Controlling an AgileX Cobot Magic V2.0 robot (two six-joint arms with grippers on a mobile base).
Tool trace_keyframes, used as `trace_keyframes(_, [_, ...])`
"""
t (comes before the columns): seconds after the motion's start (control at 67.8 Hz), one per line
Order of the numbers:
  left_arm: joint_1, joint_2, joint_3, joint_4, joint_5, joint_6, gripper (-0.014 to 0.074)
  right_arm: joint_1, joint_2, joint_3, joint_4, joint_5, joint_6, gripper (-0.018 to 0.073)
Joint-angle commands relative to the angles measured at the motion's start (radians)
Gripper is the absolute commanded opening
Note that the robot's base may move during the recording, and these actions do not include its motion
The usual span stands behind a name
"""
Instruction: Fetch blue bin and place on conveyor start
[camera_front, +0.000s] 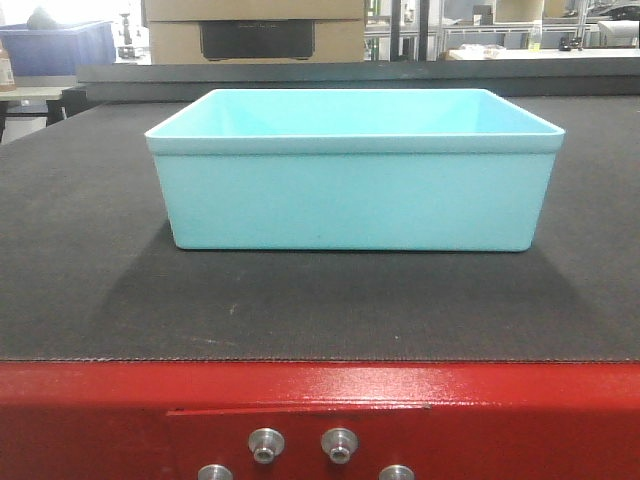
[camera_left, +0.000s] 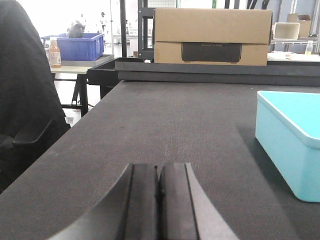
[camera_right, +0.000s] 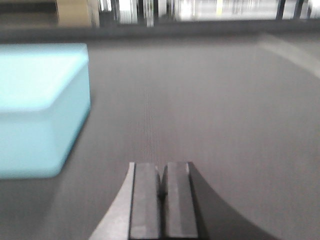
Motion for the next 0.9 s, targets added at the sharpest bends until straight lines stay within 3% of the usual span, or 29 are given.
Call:
trace_keyframes(0.0, [0.001,-0.006,-0.002,-0.005,-0.017,0.004,-0.0111,-0.006,-0.006,-0.004,0.002,-0.061,-0.002,-0.0162])
trace_keyframes(0.885, [0.001,-0.006,-0.002,-0.005,-0.017,0.004,-0.0111,-0.006,-0.006,-0.004,0.002,-0.061,-0.002,-0.0162])
